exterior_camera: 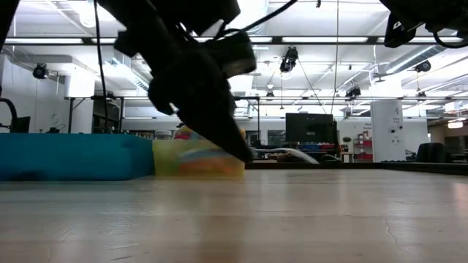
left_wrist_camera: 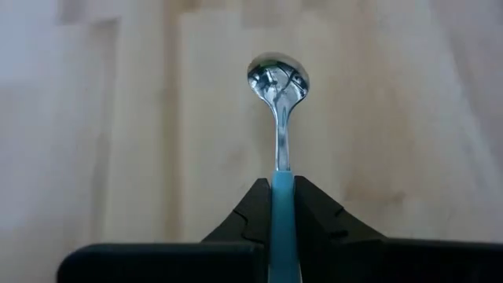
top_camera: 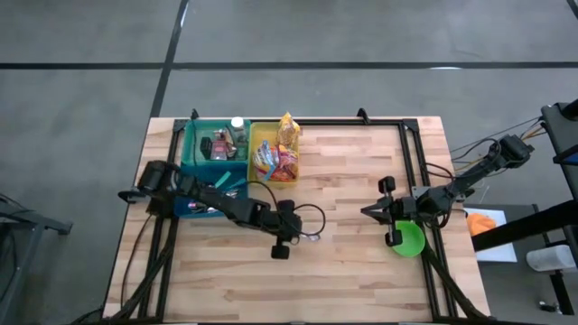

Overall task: Pick & Place Food Item
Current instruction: Put the light blue spoon into the blue bin

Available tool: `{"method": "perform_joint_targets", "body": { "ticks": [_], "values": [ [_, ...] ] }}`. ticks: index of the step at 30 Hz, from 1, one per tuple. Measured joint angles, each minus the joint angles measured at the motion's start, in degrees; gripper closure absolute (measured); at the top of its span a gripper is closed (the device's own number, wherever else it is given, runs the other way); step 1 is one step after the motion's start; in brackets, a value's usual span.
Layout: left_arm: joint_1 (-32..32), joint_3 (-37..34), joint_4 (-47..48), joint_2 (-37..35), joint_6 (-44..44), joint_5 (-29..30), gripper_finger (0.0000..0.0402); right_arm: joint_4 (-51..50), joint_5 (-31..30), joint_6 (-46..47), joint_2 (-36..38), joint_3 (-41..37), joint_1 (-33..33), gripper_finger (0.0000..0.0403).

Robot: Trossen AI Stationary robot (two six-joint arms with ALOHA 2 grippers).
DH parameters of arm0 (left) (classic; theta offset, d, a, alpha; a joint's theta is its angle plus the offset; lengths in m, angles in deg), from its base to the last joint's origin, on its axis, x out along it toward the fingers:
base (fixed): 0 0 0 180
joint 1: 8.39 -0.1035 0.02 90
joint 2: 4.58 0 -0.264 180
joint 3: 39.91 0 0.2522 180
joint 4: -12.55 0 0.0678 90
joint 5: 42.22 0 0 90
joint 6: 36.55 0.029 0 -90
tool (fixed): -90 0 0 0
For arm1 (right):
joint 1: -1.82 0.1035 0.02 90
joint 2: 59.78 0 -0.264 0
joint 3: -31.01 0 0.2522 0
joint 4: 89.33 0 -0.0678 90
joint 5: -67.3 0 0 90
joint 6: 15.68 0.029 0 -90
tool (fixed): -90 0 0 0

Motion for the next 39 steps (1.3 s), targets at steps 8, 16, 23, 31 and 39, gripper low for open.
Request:
{"method": "perform_joint_targets", "body": {
  "ticks": [8,16,23,31,39],
  "values": [
    [0.0,0.0,15.7,-10.4,-7.5,10.3,0.0377,0.0,0.0,0.0,0.0,0.0,0.0,0.039],
    [0.0,-0.4,35.2,-23.6,-28.2,18.3,0.0377,-0.1,0.0,0.0,0.0,0.0,0.0,0.039],
    [0.2,-0.4,57.9,-33.7,-47.9,20.2,0.0377,-1.4,0.0,0.0,0.0,0.0,0.0,0.039],
    [1.3,-4.5,69.2,-38.9,-53.6,23.4,0.0377,-1.3,0.0,0.0,0.0,0.0,0.0,0.039],
    [1.3,-16.5,65.1,-40.0,-52.9,23.2,0.0377,-1.3,0.0,0.0,0.0,0.0,0.0,0.039]
  ]
}}
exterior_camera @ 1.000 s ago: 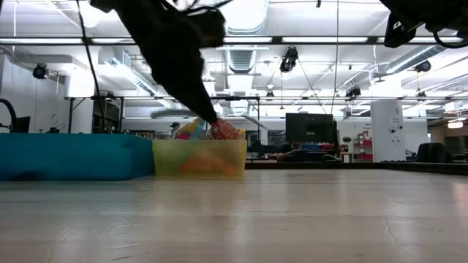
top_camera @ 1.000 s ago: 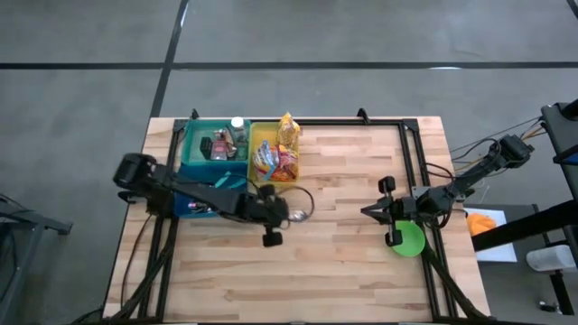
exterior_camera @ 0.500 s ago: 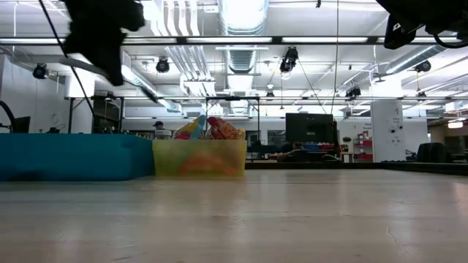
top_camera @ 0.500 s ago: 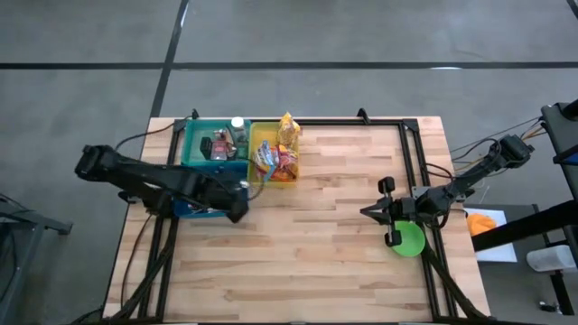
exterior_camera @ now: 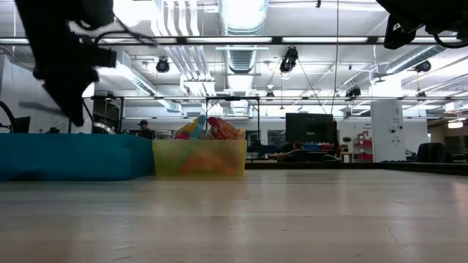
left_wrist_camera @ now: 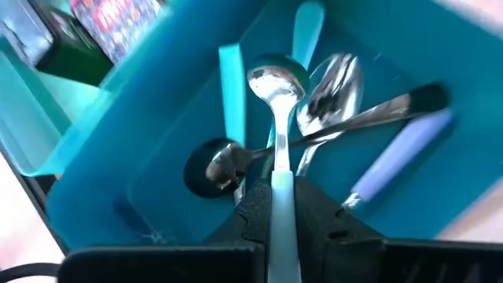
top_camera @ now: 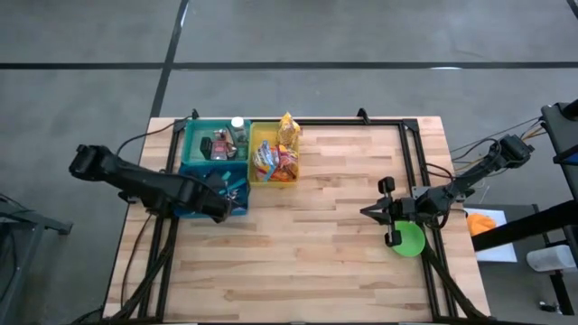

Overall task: Pick & Place Food Item
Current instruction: Put the light blue spoon into the blue bin, then return to Home Position

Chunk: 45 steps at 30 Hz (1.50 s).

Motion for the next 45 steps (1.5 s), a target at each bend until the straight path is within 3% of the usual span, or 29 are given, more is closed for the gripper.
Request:
{"method": "perform_joint_targets", "body": {
  "ticks": [14,24,37,45],
  "values": [
    [0.0,-13.8,-15.2,-0.3,0.9,0.5,0.0352,0.0,0.0,0.0,0.0,0.0,0.0,0.039],
    [0.0,-14.1,-16.8,-2.5,1.8,0.3,0.0344,0.0,0.0,0.0,0.0,0.0,0.0,0.039],
    [0.0,-14.1,-16.9,-6.9,2.0,0.3,0.0237,0.0,0.0,0.0,0.0,0.0,0.0,0.039],
    [0.0,-14.1,-17.5,-7.0,2.0,0.3,0.0216,0.0,0.0,0.0,0.0,0.0,0.0,0.039]
  ]
}}
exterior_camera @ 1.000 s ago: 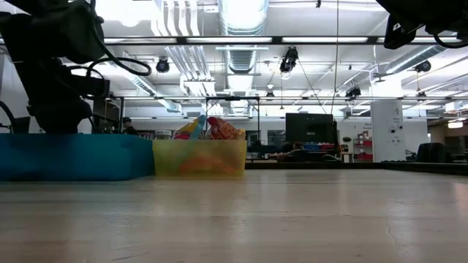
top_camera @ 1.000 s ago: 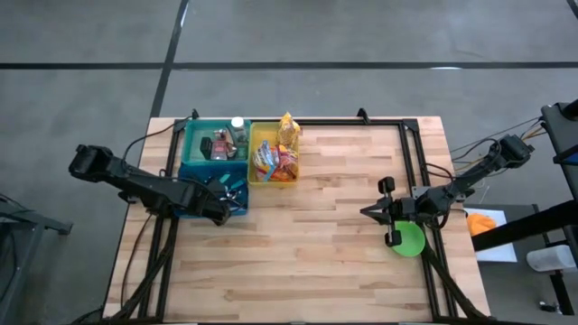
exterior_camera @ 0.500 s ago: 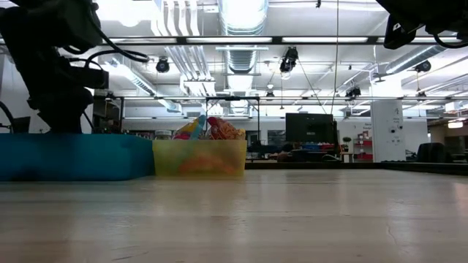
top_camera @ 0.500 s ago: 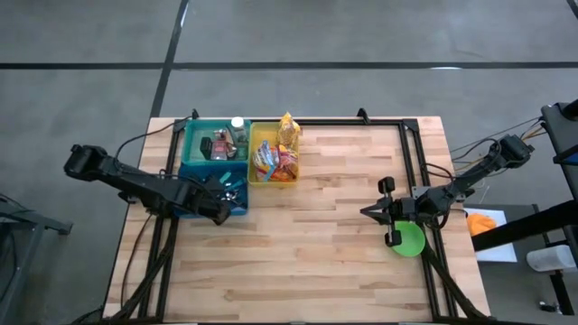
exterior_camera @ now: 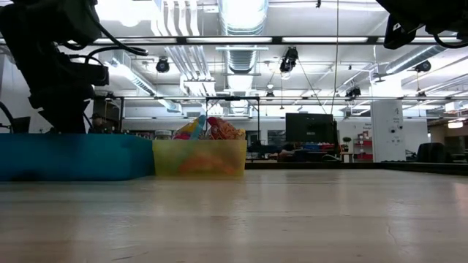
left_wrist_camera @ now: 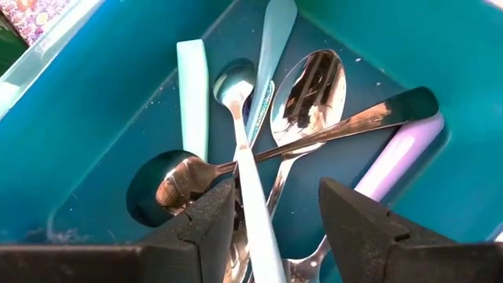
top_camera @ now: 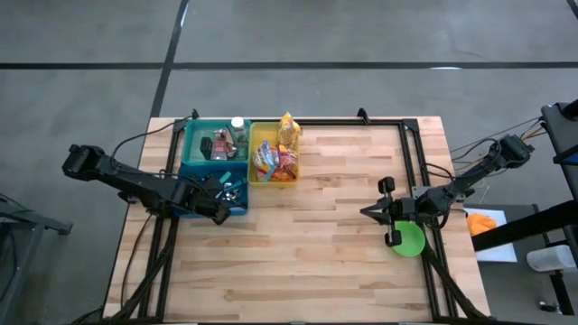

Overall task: Pick & Place Food Item
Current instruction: Return to Home Position

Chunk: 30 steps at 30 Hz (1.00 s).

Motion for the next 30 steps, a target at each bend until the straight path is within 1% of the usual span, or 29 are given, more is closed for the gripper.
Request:
{"method": "perform_joint_targets", "body": {
  "ticks": [4,9,15,21,25,27,30],
  "values": [
    [0.0,0.0,-1.2,-0.6,0.3,0.2,0.0216,0.0,0.0,0.0,0.0,0.0,0.0,0.039],
    [0.0,0.0,-4.7,-3.0,3.4,1.2,0.0216,0.0,0.0,0.0,0.0,0.0,0.0,0.039],
    [0.0,0.0,-12.8,-8.2,11.2,3.0,0.0216,0.0,0.0,0.0,0.0,0.0,0.0,0.039],
    [0.1,0.0,-24.9,-12.5,23.2,3.2,0.0216,0.0,0.0,0.0,0.0,0.0,0.0,0.039],
    [0.1,-0.1,-34.7,-13.2,31.3,2.3,0.0216,0.0,0.0,0.0,0.0,0.0,0.0,0.039],
    [0.1,-0.9,-41.2,-13.3,36.3,0.1,0.0216,0.0,0.0,0.0,0.0,0.0,0.0,0.039],
    [0.1,-3.3,-52.1,-13.3,44.0,-6.2,0.0216,0.0,0.0,0.0,0.0,0.0,0.0,0.039]
  ]
}}
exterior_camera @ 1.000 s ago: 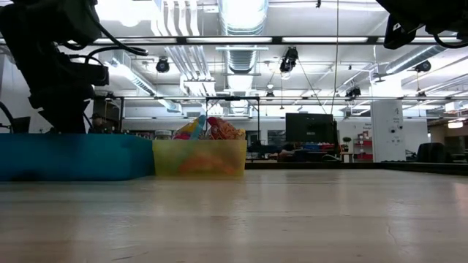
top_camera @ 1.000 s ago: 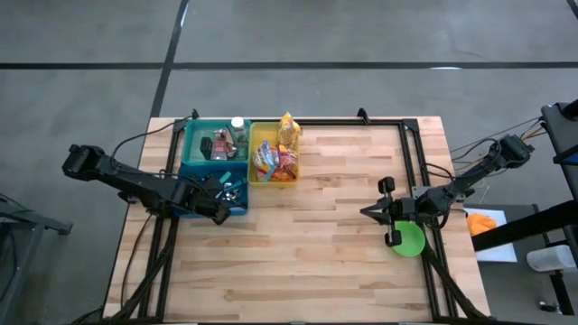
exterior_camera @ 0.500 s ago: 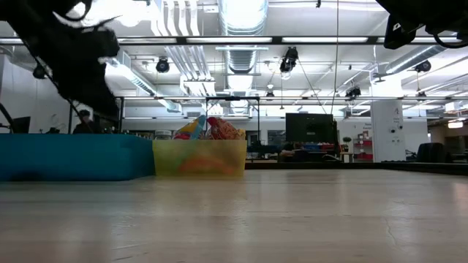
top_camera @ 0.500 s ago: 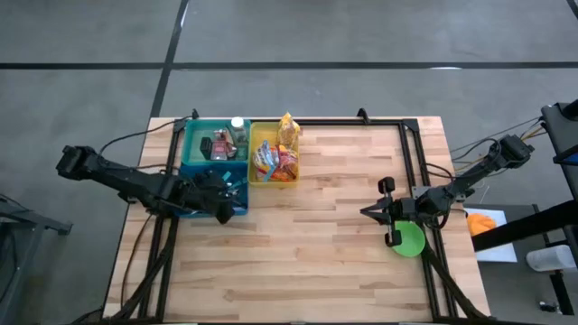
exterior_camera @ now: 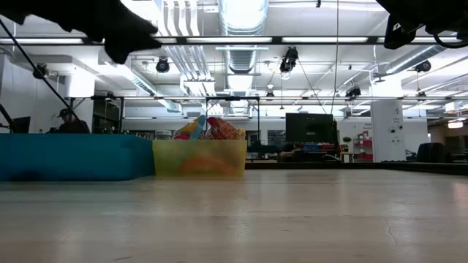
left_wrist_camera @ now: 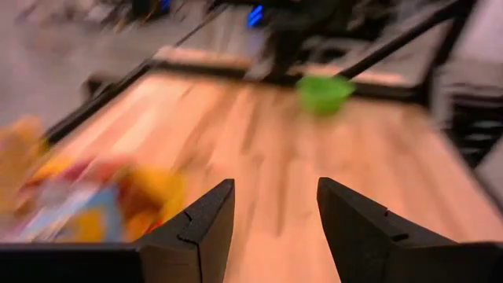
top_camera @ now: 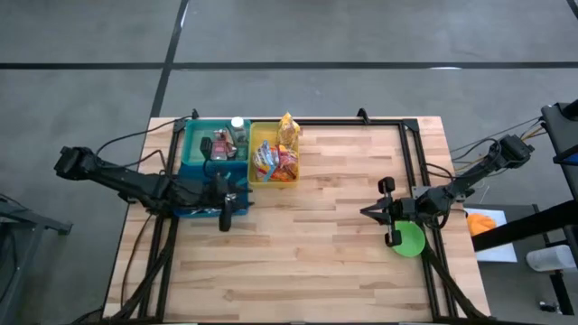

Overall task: Pick & Place Food Item
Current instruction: Return to Home Position

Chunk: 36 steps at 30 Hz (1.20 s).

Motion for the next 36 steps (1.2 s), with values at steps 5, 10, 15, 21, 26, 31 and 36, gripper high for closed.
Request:
{"method": "perform_joint_targets", "body": {
  "ticks": [5,10,15,21,26,31,36],
  "values": [
    [0.0,-6.3,-16.7,0.0,5.7,-6.2,0.0217,0.0,0.0,0.0,0.0,0.0,0.0,0.039],
    [0.0,-15.4,-33.9,0.0,9.1,-12.1,0.0255,0.0,0.0,0.0,0.0,0.0,0.0,0.039],
    [0.0,-24.5,-47.5,-0.3,11.1,-14.3,0.0321,0.0,0.0,0.0,0.0,0.0,0.0,0.039],
    [0.0,-28.8,-51.5,-1.5,9.5,-14.4,0.0394,0.0,0.0,0.0,0.0,0.0,0.0,0.039],
    [0.0,-28.8,-49.9,-2.9,11.2,-15.8,0.04,-0.3,0.0,0.0,0.0,0.0,0.0,0.039],
    [0.0,-28.8,-40.7,-9.5,15.7,-16.6,0.0401,-0.5,0.0,0.0,0.0,0.0,0.0,0.039],
    [0.0,-28.8,-26.3,-19.6,18.6,-16.5,0.0401,-0.5,0.0,0.0,0.0,0.0,0.0,0.039]
  ]
}}
